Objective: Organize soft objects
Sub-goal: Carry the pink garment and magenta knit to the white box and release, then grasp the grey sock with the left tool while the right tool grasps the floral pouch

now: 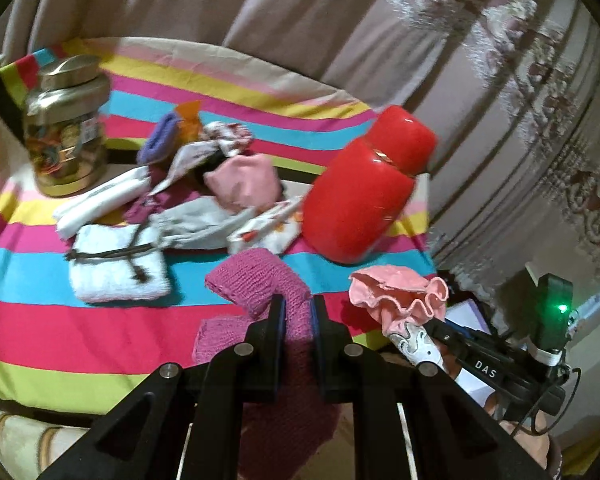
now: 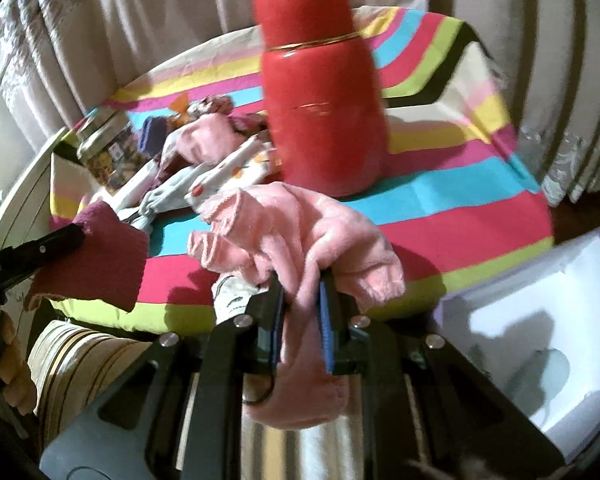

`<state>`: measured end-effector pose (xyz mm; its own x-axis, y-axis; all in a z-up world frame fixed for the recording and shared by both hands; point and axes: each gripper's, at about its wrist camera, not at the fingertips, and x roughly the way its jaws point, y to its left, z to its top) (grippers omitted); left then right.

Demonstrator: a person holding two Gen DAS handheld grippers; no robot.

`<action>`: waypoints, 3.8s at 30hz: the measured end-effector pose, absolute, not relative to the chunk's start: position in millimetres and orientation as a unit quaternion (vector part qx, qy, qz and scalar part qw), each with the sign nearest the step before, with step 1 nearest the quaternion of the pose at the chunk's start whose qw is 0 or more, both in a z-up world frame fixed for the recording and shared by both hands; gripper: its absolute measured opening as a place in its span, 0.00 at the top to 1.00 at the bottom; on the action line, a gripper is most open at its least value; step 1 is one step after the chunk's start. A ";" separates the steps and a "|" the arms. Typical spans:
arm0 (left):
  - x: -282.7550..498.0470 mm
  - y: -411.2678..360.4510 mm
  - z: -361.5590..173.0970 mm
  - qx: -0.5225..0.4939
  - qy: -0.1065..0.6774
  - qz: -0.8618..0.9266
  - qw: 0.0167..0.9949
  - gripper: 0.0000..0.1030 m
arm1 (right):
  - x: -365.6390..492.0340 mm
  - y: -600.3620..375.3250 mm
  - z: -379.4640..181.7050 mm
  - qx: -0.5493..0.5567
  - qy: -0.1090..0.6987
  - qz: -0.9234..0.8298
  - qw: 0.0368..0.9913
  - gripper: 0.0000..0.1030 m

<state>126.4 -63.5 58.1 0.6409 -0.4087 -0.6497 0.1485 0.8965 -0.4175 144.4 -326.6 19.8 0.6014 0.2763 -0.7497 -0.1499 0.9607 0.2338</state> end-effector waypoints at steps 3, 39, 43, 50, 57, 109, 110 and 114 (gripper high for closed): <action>124.9 -88.3 63.8 -0.157 0.391 -0.182 0.888 0.87 | 135.8 -351.1 25.8 0.080 0.426 0.099 0.896 0.82; 114.4 -356.4 65.6 -0.027 0.440 -0.377 0.814 0.42 | 80.3 -556.9 38.9 0.142 0.404 -0.119 0.896 0.18; 117.0 -338.7 69.5 -0.037 0.432 -0.352 0.830 0.42 | 79.8 -551.6 41.8 0.135 0.403 -0.115 0.898 0.18; 119.1 -292.0 72.8 -0.029 0.397 -0.297 0.868 0.40 | 82.7 -526.7 58.0 0.107 0.384 -0.103 0.911 0.16; 126.9 -213.9 70.6 -0.060 0.404 -0.220 0.886 0.40 | 91.9 -488.7 70.4 0.074 0.383 -0.081 0.917 0.14; 244.7 -56.4 -14.1 0.099 0.444 -0.123 0.882 0.40 | 228.8 -262.6 -10.1 0.245 0.443 0.029 0.862 0.10; 249.7 -59.8 -17.5 0.108 0.446 -0.122 0.880 0.40 | 230.6 -263.9 -12.4 0.248 0.445 0.025 0.860 0.10; 268.5 -69.3 -27.6 0.132 0.450 -0.119 0.875 0.40 | 236.0 -265.7 -21.3 0.257 0.453 0.022 0.853 0.10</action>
<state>268.5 -69.3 -27.6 0.5664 -0.0899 -0.8192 0.3274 0.9368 0.1235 236.0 -265.7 -21.3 0.5885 0.2699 -0.7621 0.1955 0.8672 0.4580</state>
